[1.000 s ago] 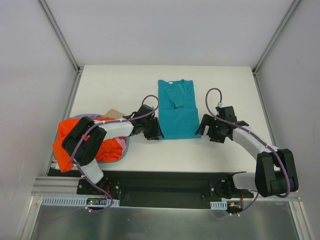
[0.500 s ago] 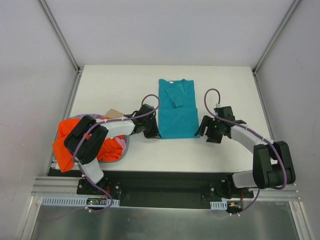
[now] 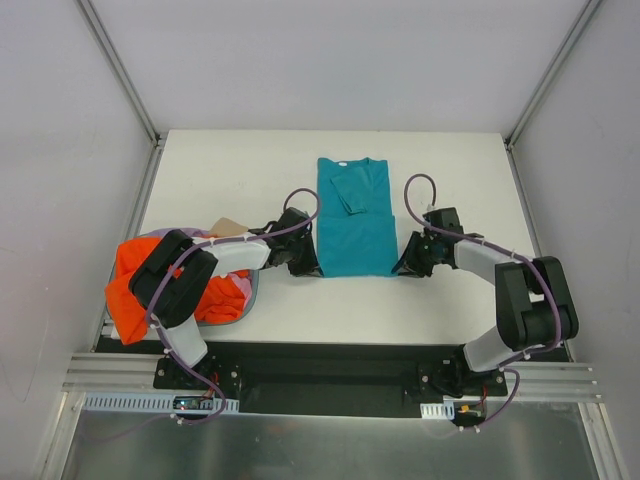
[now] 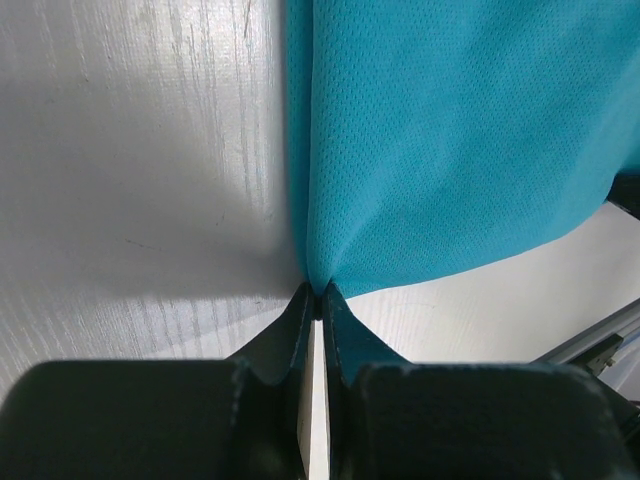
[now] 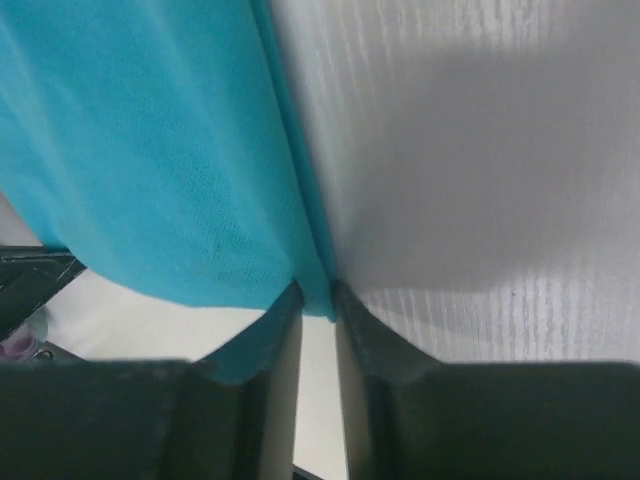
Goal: Fold and stack the t-shirts
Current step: Grab one side of the 2/3 rectangular tshirt with both arms, then fold the long partially folded tshirt into a neat square
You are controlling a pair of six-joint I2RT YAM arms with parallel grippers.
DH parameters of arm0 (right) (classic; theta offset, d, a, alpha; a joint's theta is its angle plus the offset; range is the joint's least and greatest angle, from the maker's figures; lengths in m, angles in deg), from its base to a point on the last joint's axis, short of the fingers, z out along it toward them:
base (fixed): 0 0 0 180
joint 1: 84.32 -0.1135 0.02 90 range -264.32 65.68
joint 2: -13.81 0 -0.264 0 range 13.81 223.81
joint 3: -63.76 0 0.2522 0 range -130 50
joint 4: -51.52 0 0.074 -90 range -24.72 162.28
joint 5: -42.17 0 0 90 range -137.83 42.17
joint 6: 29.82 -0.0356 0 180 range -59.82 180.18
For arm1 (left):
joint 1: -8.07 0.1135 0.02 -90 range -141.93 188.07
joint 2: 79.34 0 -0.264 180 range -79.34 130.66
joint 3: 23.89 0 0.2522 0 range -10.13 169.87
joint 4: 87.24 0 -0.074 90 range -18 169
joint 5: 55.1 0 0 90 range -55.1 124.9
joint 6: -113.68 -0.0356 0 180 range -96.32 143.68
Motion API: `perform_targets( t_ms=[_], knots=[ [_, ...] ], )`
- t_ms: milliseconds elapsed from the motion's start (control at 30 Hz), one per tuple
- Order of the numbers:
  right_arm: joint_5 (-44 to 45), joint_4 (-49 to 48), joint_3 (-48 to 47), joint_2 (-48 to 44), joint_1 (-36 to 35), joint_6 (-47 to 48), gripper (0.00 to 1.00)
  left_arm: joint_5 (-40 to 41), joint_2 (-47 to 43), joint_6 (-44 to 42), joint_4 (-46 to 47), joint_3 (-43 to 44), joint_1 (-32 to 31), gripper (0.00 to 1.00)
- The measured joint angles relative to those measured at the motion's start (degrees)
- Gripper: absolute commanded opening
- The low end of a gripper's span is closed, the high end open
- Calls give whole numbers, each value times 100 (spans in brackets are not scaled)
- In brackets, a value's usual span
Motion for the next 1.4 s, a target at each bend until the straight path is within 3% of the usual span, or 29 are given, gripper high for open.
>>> perform_targets(
  t_ms=[67,267,433,700,967,1133,1400],
  knots=[
    [-74,-24,0,72,0,-17,2,0,0,-2,0,0,-2,0],
    [-273,-22,125,20,2,37,1,-26,-74,7,55,-109,-20,0],
    [-498,258,638,-599,-166,149,1,-7,-789,28,26,-844,-245,0],
    [-824,1528,1580,-2398,-1272,170,1,101,-2376,586,-629,-2041,-1451,0],
    [-911,2780,1882,-4273,-2031,-205,1,105,-3547,1333,-1259,-2382,-2704,0],
    [-857,3386,1746,-4623,-2129,-262,1,286,-3930,1373,-1539,-2203,-2774,0],
    [-105,3982,210,-4011,-2090,258,1,1384,-4870,1331,-1821,-1812,-2771,0]
  ],
)
